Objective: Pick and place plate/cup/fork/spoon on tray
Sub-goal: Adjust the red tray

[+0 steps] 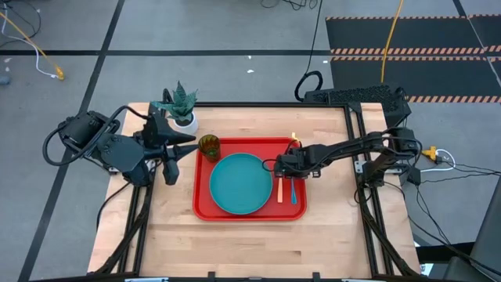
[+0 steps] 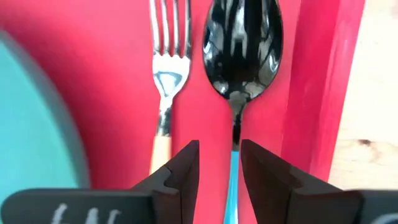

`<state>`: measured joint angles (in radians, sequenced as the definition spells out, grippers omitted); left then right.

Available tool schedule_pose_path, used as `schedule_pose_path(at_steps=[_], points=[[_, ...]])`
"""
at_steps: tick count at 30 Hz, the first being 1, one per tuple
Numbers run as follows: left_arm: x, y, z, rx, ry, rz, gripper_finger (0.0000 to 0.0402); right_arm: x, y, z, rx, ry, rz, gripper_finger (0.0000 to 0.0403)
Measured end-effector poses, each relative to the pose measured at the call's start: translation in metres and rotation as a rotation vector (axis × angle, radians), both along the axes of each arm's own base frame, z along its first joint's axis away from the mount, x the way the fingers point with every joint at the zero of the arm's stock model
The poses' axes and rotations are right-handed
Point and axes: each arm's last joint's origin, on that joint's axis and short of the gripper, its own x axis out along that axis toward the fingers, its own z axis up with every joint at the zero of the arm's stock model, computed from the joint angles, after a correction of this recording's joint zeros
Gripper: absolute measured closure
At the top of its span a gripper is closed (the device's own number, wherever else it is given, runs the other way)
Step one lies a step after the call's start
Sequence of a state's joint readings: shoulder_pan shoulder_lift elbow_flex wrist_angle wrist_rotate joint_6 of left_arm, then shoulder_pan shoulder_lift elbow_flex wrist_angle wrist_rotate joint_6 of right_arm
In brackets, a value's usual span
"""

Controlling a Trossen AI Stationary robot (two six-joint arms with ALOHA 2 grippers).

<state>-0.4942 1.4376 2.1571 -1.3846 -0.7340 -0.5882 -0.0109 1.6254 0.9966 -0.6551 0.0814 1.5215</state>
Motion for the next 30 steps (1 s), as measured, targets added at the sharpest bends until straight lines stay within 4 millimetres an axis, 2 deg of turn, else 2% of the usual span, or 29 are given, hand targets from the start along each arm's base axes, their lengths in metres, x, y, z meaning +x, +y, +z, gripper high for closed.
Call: schedule_pose_path(at_steps=[5, 13, 18, 21, 24, 27, 30], points=[[-0.001, 0.001, -0.002, 0.037, 0.035, -0.018, 0.0289, -0.005, 0.003, 0.02, -0.009, -0.08, 0.04, 0.0291], [-0.001, 0.006, -0.017, 0.029, 0.187, 0.019, 0.0289, -0.016, 0.008, 0.054, -0.077, -0.224, 0.082, 0.0291], [0.004, 0.009, -0.024, 0.031, 0.217, 0.041, 0.0289, -0.009, 0.009, 0.055, -0.099, -0.282, 0.108, 0.0291], [0.012, 0.009, -0.038, 0.029, 0.288, 0.035, 0.0289, -0.006, 0.012, 0.051, -0.101, -0.24, 0.121, 0.0291], [0.019, 0.008, -0.062, -0.01, 0.412, -0.007, 0.0289, -0.007, 0.014, 0.05, -0.098, -0.176, 0.131, 0.0291], [0.02, 0.008, -0.086, -0.062, 0.511, 0.007, 0.0289, -0.017, 0.013, 0.049, -0.101, -0.069, 0.126, 0.0291], [0.012, 0.006, -0.1, -0.129, 0.547, 0.029, 0.0289, -0.032, 0.012, 0.051, -0.111, 0.04, 0.111, 0.0291]])
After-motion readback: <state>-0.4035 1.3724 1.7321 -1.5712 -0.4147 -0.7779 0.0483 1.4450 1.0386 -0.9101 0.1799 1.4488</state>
